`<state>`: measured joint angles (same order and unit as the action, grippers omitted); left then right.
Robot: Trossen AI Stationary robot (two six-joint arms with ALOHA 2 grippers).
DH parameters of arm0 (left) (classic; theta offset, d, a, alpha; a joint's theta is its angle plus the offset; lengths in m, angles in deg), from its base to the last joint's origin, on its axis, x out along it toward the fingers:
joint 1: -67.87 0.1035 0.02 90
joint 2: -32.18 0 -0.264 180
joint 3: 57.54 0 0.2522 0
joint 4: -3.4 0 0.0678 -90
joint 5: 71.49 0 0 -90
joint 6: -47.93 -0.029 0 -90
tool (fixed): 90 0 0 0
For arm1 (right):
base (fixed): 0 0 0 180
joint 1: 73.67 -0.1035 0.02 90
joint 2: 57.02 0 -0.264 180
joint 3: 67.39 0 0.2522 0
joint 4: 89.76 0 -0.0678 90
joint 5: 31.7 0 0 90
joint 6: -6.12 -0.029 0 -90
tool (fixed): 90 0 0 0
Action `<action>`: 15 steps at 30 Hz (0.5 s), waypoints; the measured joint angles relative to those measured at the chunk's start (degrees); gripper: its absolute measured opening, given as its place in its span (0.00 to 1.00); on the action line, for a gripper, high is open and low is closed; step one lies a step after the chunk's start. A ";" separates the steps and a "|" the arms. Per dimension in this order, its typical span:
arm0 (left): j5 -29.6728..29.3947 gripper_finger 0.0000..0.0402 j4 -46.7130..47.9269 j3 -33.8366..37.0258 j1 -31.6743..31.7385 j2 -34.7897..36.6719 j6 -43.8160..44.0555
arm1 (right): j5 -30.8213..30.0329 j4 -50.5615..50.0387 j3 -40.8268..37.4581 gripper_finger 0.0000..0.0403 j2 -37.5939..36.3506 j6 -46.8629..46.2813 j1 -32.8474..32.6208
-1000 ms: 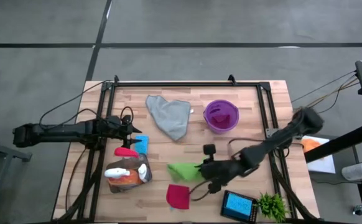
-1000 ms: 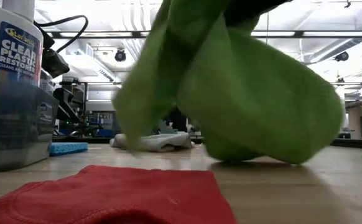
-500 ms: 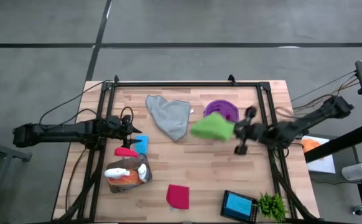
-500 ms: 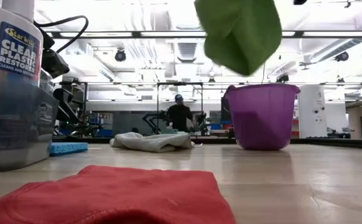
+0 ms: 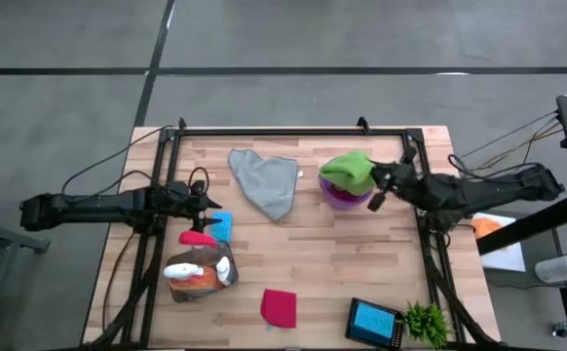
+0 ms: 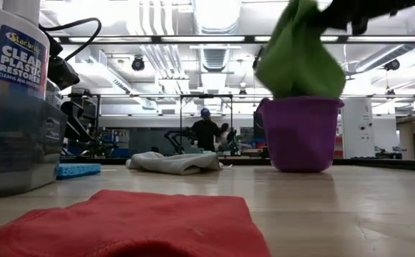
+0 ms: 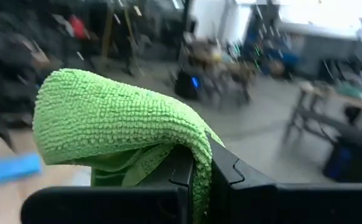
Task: Pick & Place Kitchen Items
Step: Put the green microfiber towel into the purple bucket
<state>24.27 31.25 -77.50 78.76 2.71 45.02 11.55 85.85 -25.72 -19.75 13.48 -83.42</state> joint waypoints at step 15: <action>0.00 0.53 0.01 0.00 -0.04 0.00 0.00 | 15.71 -21.24 2.77 0.04 16.69 -22.52 15.38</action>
<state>24.27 31.27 -77.50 78.73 2.71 45.02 27.27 64.61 -22.96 -3.06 -9.04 -68.04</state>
